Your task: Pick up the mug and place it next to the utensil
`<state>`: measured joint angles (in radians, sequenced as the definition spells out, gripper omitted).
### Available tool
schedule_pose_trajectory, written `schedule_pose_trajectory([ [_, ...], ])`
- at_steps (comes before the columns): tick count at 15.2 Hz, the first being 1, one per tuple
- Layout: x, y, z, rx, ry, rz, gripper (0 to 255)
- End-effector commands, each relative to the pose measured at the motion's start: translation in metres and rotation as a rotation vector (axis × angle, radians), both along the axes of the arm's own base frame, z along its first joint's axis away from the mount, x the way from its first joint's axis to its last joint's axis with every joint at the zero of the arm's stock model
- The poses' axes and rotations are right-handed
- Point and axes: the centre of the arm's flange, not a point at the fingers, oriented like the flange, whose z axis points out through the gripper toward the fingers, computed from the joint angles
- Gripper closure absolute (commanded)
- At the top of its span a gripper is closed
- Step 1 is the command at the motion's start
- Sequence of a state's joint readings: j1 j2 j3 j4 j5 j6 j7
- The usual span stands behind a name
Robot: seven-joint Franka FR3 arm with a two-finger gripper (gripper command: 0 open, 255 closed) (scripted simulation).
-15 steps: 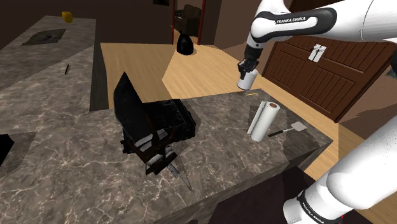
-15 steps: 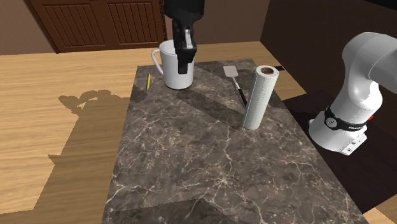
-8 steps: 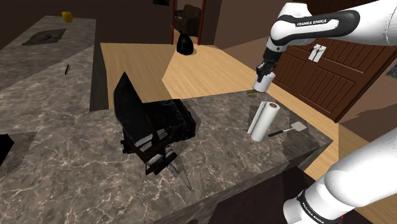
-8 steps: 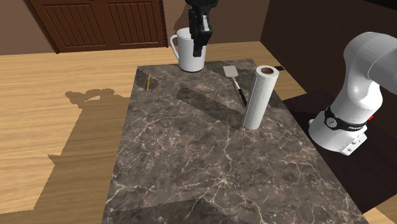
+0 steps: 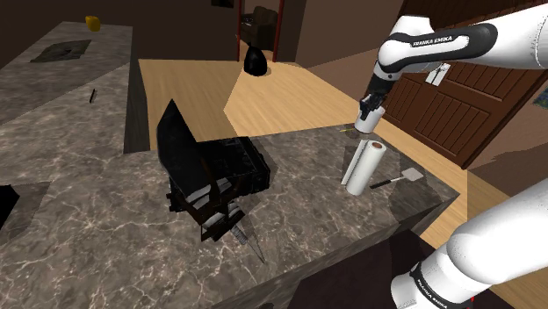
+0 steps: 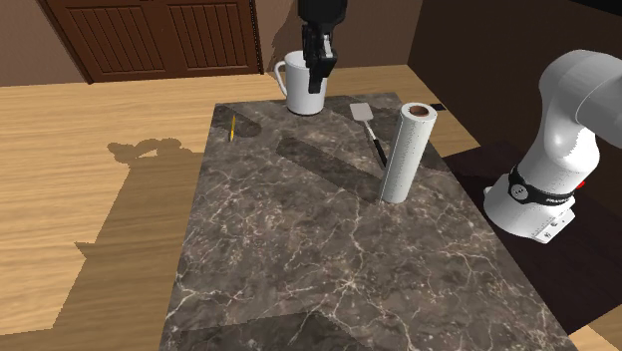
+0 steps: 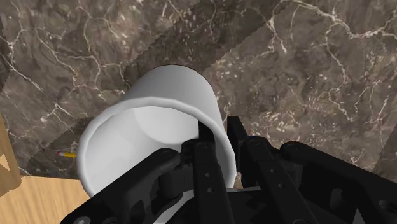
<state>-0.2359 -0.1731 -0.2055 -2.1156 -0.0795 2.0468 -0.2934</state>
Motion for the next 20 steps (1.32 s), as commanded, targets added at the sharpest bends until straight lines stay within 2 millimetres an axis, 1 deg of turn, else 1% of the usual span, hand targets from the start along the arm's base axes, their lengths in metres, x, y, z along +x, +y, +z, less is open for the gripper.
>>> schedule_pose_trajectory([
  [1,0.000,0.000,-0.011,0.000,-0.001,0.000,255],
  [20,0.000,0.000,-0.111,0.000,-0.001,0.000,255],
])
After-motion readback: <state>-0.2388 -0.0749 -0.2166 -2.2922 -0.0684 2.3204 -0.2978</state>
